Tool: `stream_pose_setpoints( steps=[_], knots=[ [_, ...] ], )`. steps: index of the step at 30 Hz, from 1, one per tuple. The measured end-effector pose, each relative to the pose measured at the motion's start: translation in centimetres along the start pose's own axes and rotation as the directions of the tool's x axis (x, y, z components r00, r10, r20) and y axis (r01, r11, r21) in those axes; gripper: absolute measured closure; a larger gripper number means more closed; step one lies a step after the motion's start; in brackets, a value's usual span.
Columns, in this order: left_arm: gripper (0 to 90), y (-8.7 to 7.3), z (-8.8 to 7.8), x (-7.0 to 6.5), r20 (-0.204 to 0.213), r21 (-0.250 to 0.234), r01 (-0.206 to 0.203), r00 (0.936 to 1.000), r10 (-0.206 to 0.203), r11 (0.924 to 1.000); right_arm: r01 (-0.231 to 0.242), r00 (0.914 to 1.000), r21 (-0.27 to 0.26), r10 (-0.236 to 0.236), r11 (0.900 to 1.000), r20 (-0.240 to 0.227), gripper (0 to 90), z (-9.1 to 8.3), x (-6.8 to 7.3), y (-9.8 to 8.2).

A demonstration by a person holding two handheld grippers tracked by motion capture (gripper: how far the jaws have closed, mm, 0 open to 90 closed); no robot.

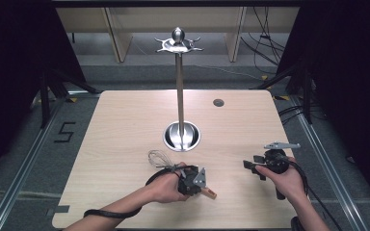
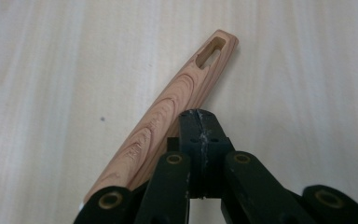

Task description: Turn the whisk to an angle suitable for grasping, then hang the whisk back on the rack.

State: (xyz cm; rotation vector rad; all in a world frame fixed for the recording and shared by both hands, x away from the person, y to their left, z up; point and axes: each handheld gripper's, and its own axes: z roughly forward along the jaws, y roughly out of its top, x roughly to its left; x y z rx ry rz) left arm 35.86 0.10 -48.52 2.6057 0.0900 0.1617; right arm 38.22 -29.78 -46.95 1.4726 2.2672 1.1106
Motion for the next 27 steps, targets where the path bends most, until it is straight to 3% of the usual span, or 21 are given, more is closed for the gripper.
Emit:
stream_pose_setpoints(
  steps=[3,5,6,7,8,9,10,11,12,13,14,15,16,17,20,21,23,27],
  knots=[
    [89.0,0.1,0.0,0.5,-0.043,-0.017,0.024,0.9987,-0.025,0.9996,-0.015,0.9999,-0.008,0.015,1.000,0.005,44.3,-0.3,-0.2,0.1],
    [86.0,-0.2,-0.5,0.6,-0.047,-0.017,0.038,0.9981,-0.039,0.9991,-0.025,0.9996,-0.017,0.026,1.000,0.012,44.3,-0.5,-0.5,0.0],
    [78.8,-0.9,-1.4,0.4,-0.059,-0.025,0.022,0.9980,-0.024,0.9995,-0.069,0.9976,-0.026,0.069,0.997,-0.001,44.3,-0.6,-0.4,-0.1],
    [76.0,-1.4,-2.1,0.4,-0.075,-0.030,0.016,0.9970,-0.019,0.9994,-0.032,0.9993,-0.028,0.032,0.999,0.021,44.3,-0.8,-0.8,-0.1],
    [73.1,-1.4,-2.1,0.4,-0.075,-0.030,0.016,0.9970,-0.019,0.9994,-0.032,0.9993,-0.028,0.032,0.999,0.021,44.3,-0.8,-0.8,-0.1],
    [73.1,-2.2,-3.2,0.4,-0.088,-0.010,-0.010,0.9960,0.009,0.9999,-0.034,0.9992,-0.024,0.035,0.999,0.020,44.3,-0.8,-0.9,-0.1],
    [67.7,-2.9,-3.9,0.3,-0.098,-0.045,-0.013,0.9952,0.009,0.9989,-0.039,0.9990,-0.023,0.039,0.999,0.019,44.3,-0.8,-1.0,-0.1],
    [64.0,-3.7,-4.8,0.3,-0.090,-0.035,-0.023,0.9958,0.020,0.9991,-0.044,0.9989,-0.026,0.044,0.999,0.016,44.2,-0.8,-1.0,-0.1],
    [57.5,-5.0,-6.1,0.3,-0.091,-0.052,0.005,0.9958,-0.010,0.9986,-0.048,0.9986,-0.023,0.049,0.999,0.021,44.3,-0.8,-1.2,-0.2],
    [55.7,-5.0,-6.1,0.3,-0.091,-0.052,0.005,0.9958,-0.010,0.9986,-0.047,0.9986,-0.028,0.048,0.999,0.020,44.2,-0.8,-1.2,-0.3],
    [53.4,-6.4,-7.4,0.4,-0.128,-0.073,0.054,0.9897,-0.064,0.9958,-0.054,0.9982,-0.024,0.055,0.998,0.024,44.3,-0.8,-1.2,-0.3],
    [51.3,-6.4,-7.4,0.4,-0.128,-0.073,0.054,0.9897,-0.064,0.9958,-0.054,0.9982,-0.024,0.055,0.998,0.024,44.3,-0.8,-1.2,-0.3],
    [49.6,-7.4,-8.4,0.8,-0.156,-0.093,0.088,0.9825,-0.102,0.9918,-0.094,0.9952,-0.020,0.095,0.995,0.023,44.3,-0.8,-1.1,-0.4],
    [48.5,-7.6,-8.7,1.0,-0.147,-0.103,0.099,0.9825,-0.114,0.9898,-0.097,0.9949,-0.019,0.097,0.995,0.028,44.3,-0.8,-1.1,-0.4],
    [45.6,-7.7,-9.2,1.4,-0.189,-0.107,0.087,0.9763,-0.106,0.9905,-0.099,0.9946,-0.015,0.100,0.995,0.031,44.3,-0.9,-1.1,-0.4],
    [43.6,-7.6,-9.3,1.5,-0.188,-0.133,0.085,0.9762,-0.109,0.9875,-0.056,0.9978,-0.029,0.057,0.998,0.035,44.3,-1.0,-1.4,-0.4],
    [43.2,-7.4,-9.3,1.4,-0.217,-0.171,0.064,0.9708,-0.101,0.9831,-0.066,0.9973,-0.030,0.067,0.997,0.031,44.3,-1.0,-1.4,-0.4],
    [42.8,-7.0,-9.3,1.1,-0.229,-0.194,0.017,0.9713,-0.062,0.9809,-0.061,0.9975,-0.043,0.062,0.997,0.033,44.3,-0.8,-1.3,-0.1]
  ],
)
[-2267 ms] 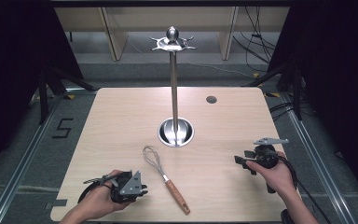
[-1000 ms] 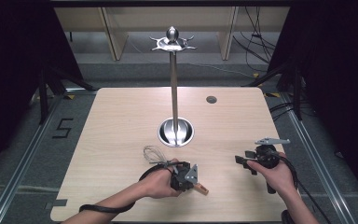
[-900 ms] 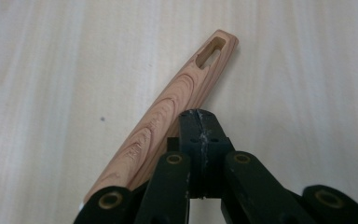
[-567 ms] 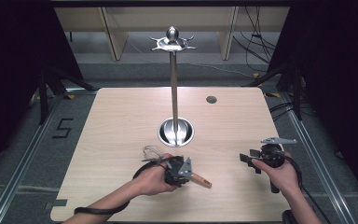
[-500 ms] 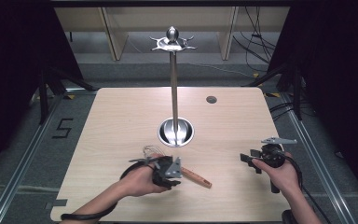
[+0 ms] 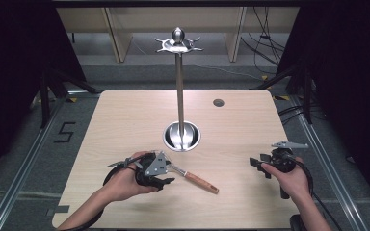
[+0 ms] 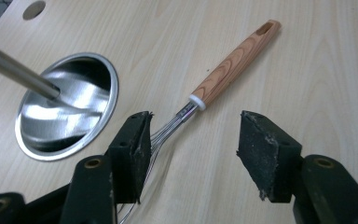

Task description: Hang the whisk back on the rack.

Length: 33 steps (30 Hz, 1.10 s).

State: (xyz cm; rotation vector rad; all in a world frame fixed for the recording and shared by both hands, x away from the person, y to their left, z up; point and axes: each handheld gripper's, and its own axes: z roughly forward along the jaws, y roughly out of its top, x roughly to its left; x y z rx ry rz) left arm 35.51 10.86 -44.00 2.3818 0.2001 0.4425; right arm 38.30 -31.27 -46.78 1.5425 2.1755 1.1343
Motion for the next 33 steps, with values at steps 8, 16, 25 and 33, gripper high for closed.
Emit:
stream_pose_setpoints(
  steps=[8,16,25,33],
  knots=[
    [40.6,1.3,1.4,1.4,0.096,0.096,-0.117,0.9895,0.108,0.9885,0.015,0.9999,0.019,-0.015,1.000,0.004,44.2,0.2,0.3,0.1],
    [40.3,4.2,5.3,3.4,0.236,0.150,-0.322,0.9298,0.282,0.9348,0.015,0.9999,0.028,-0.015,0.999,-0.001,44.0,0.1,0.0,0.1],
    [46.0,4.7,7.1,3.0,0.338,0.197,-0.441,0.8689,0.362,0.8756,0.029,0.9995,0.016,-0.029,0.999,-0.011,44.1,0.0,0.6,0.0],
    [50.9,4.4,8.7,2.9,0.384,0.207,-0.481,0.8408,0.381,0.8520,0.026,0.9995,0.021,-0.025,0.999,-0.021,44.1,0.1,0.4,0.0]
  ],
)
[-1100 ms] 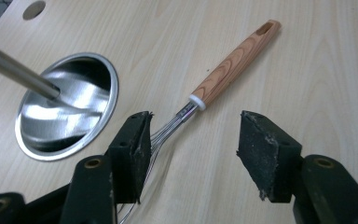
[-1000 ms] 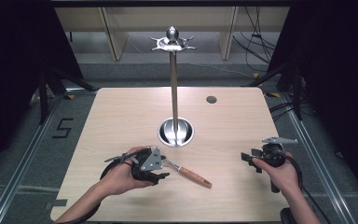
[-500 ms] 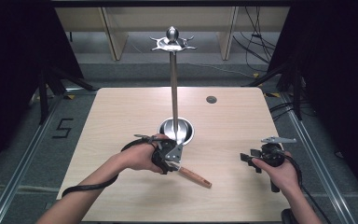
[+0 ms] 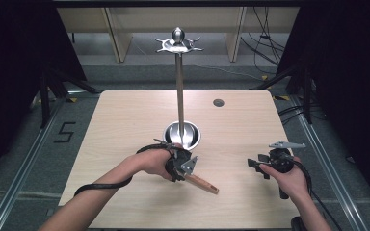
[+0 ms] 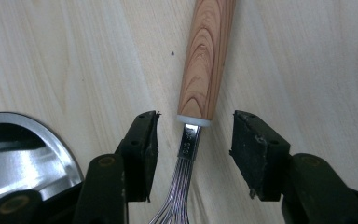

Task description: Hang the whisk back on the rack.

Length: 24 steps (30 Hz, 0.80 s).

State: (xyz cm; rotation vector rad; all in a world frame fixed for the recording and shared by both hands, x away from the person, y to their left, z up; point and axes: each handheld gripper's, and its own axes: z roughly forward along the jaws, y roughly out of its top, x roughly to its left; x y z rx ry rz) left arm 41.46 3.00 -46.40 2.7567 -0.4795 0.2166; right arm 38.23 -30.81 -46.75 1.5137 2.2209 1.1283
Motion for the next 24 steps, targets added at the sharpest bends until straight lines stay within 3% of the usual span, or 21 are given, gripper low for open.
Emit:
stream_pose_setpoints(
  steps=[1,3,4,6,11,12,16,20,24],
  knots=[
    [52.1,0.1,0.0,0.1,0.004,0.004,-0.010,0.9999,0.010,0.9999,-0.043,0.9990,0.009,0.043,0.999,0.013,44.1,-0.1,0.4,0.0],
    [53.0,0.5,0.3,0.2,0.023,0.009,-0.025,0.9994,0.025,0.9996,-0.027,0.9996,0.006,0.027,1.000,-0.005,44.1,0.1,0.4,0.0],
    [53.2,0.6,0.4,0.2,0.027,0.010,-0.027,0.9993,0.027,0.9996,0.015,0.9997,0.011,-0.015,1.000,0.018,44.1,0.0,0.2,0.1],
    [53.2,0.9,0.7,0.4,0.044,0.019,-0.031,0.9986,0.030,0.9993,-0.020,0.9998,0.026,0.020,0.999,0.010,44.1,0.0,0.6,0.1],
    [54.6,1.2,1.2,0.7,0.074,0.043,-0.040,0.9965,0.037,0.9983,-0.017,0.9998,0.025,0.017,1.000,0.009,44.1,0.0,0.6,0.1],
    [55.3,1.4,1.6,0.7,0.103,0.054,-0.050,0.9937,0.044,0.9973,-0.015,0.9998,0.023,0.014,1.000,0.010,44.1,0.0,0.6,0.1],
    [58.3,1.7,2.0,0.8,0.112,0.058,-0.058,0.9925,0.051,0.9966,-0.011,0.9999,0.021,0.011,1.000,0.008,44.1,0.0,0.5,0.1],
    [66.7,2.0,2.2,0.9,0.105,0.077,-0.052,0.9935,0.044,0.9957,-0.012,0.9999,0.024,0.012,1.000,0.008,44.1,0.1,0.5,0.1],
    [67.2,2.3,2.2,0.9,0.114,0.090,-0.049,0.9927,0.039,0.9947,-0.012,0.9999,0.024,0.012,1.000,0.009,44.1,0.1,0.6,0.1]
  ],
)
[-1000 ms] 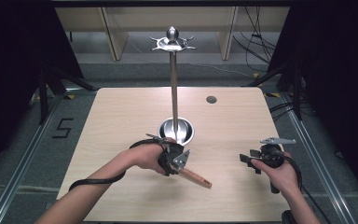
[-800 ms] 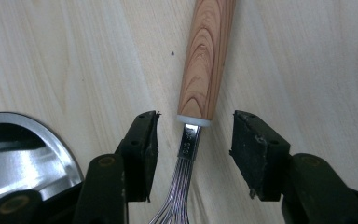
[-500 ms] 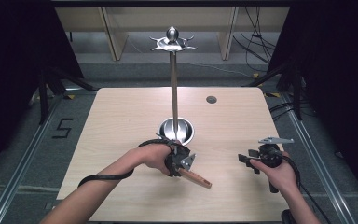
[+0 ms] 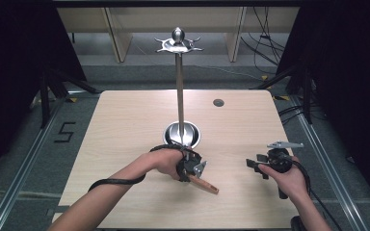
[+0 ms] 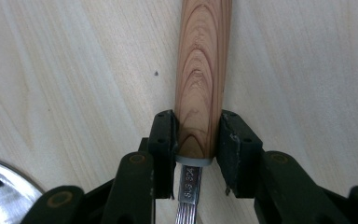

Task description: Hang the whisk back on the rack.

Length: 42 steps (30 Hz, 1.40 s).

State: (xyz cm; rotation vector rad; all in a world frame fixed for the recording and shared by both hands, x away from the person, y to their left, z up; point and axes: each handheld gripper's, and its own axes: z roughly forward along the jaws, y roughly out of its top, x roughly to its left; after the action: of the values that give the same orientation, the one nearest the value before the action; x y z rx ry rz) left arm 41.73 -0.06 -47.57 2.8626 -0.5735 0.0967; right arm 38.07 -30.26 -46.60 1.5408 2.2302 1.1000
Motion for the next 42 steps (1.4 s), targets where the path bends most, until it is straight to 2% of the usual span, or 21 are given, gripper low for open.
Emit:
stream_pose_setpoints(
  steps=[6,13,18,19,20,21,23,25,26,27,29,32,33,34,35,36,37,38,39,40,42],
  knots=[
    [68.6,0.3,-0.3,-0.2,0.029,0.016,0.014,0.9995,-0.015,0.9998,-0.004,1.0000,0.002,0.004,1.000,-0.001,44.0,0.0,0.0,0.0],
    [68.8,-0.3,-1.9,-0.4,-0.031,-0.036,0.072,0.9968,-0.073,0.9967,0.000,1.0000,0.002,0.000,1.000,0.000,44.0,0.0,0.0,0.0],
    [69.0,-1.0,-3.3,-0.8,-0.078,-0.087,0.136,0.9867,-0.143,0.9869,-0.002,1.0000,-0.001,0.002,1.000,0.002,44.0,0.0,0.0,0.0],
    [69.0,-1.4,-4.0,-1.0,-0.097,-0.118,0.162,0.9800,-0.173,0.9798,0.000,1.0000,-0.005,0.000,1.000,0.001,43.9,0.0,-0.1,0.0],
    [69.1,-1.4,-4.0,-1.0,-0.097,-0.118,0.162,0.9800,-0.173,0.9798,0.000,1.0000,-0.005,0.000,1.000,0.001,43.9,0.0,-0.1,0.0],
    [69.1,-1.6,-4.4,-1.1,-0.106,-0.139,0.176,0.9758,-0.191,0.9745,0.028,0.9995,-0.011,-0.028,1.000,0.016,43.9,-0.1,-0.3,0.0],
    [69.1,-2.0,-5.1,-1.2,-0.123,-0.165,0.190,0.9696,-0.212,0.9678,-0.001,1.0000,-0.005,0.001,1.000,0.009,43.9,0.0,-0.1,0.0],
    [69.2,-2.7,-6.1,-1.3,-0.146,-0.202,0.226,0.9553,-0.257,0.9531,-0.007,1.0000,0.000,0.007,1.000,0.004,43.9,-0.1,0.0,0.0],
    [69.2,-2.7,-6.1,-1.3,-0.146,-0.202,0.226,0.9553,-0.257,0.9531,-0.007,1.0000,0.000,0.007,1.000,0.004,43.9,-0.1,0.0,0.0],
    [69.2,-3.0,-6.5,-1.4,-0.154,-0.223,0.238,0.9491,-0.275,0.9454,-0.009,0.9999,0.003,0.009,1.000,0.007,43.9,0.0,0.0,0.0],
    [69.3,-3.4,-7.0,-1.4,-0.172,-0.248,0.241,0.9423,-0.287,0.9383,-0.003,1.0000,-0.003,0.003,1.000,0.003,44.0,0.0,0.0,0.0],
    [69.2,-4.2,-8.0,-1.6,-0.180,-0.289,0.273,0.9258,-0.332,0.9177,0.002,1.0000,-0.003,-0.002,1.000,0.007,44.0,0.0,0.0,0.0],
    [69.3,-4.8,-8.5,-1.7,-0.192,-0.336,0.305,0.9041,-0.382,0.8913,0.002,1.0000,-0.002,-0.002,1.000,0.007,44.0,0.0,0.0,0.0],
    [69.3,-4.8,-8.5,-1.7,-0.192,-0.336,0.305,0.9041,-0.382,0.8913,-0.004,1.0000,-0.001,0.004,1.000,0.005,43.9,0.1,0.0,0.0],
    [69.3,-5.1,-8.7,-1.8,-0.196,-0.356,0.320,0.8928,-0.406,0.8778,-0.004,1.0000,-0.001,0.004,1.000,0.005,43.9,0.1,0.0,0.0],
    [69.3,-5.8,-9.1,-2.0,-0.204,-0.402,0.348,0.8677,-0.453,0.8470,-0.003,1.0000,-0.003,0.003,1.000,0.000,43.9,0.1,0.0,0.0],
    [69.3,-5.8,-9.1,-2.0,-0.204,-0.402,0.348,0.8677,-0.453,0.8470,-0.008,0.9999,-0.017,0.008,1.000,-0.009,44.0,0.2,0.0,-0.1],
    [69.3,-6.1,-9.4,-2.1,-0.203,-0.418,0.361,0.8574,-0.473,0.8336,-0.008,0.9999,-0.017,0.008,1.000,-0.009,44.0,0.2,0.0,-0.1],
    [69.3,-6.5,-9.7,-2.1,-0.210,-0.430,0.361,0.8512,-0.481,0.8273,-0.003,1.0000,-0.008,0.003,1.000,0.006,43.9,0.1,0.0,-0.1],
    [69.4,-6.8,-9.9,-2.3,-0.206,-0.447,0.377,0.8390,-0.503,0.8112,-0.004,1.0000,-0.007,0.004,1.000,0.007,43.9,0.1,0.1,0.0],
    [69.4,-7.4,-10.3,-2.6,-0.207,-0.470,0.385,0.8266,-0.523,0.7944,-0.004,1.0000,-0.007,0.004,1.000,0.006,44.0,0.1,0.1,0.0]
  ],
)
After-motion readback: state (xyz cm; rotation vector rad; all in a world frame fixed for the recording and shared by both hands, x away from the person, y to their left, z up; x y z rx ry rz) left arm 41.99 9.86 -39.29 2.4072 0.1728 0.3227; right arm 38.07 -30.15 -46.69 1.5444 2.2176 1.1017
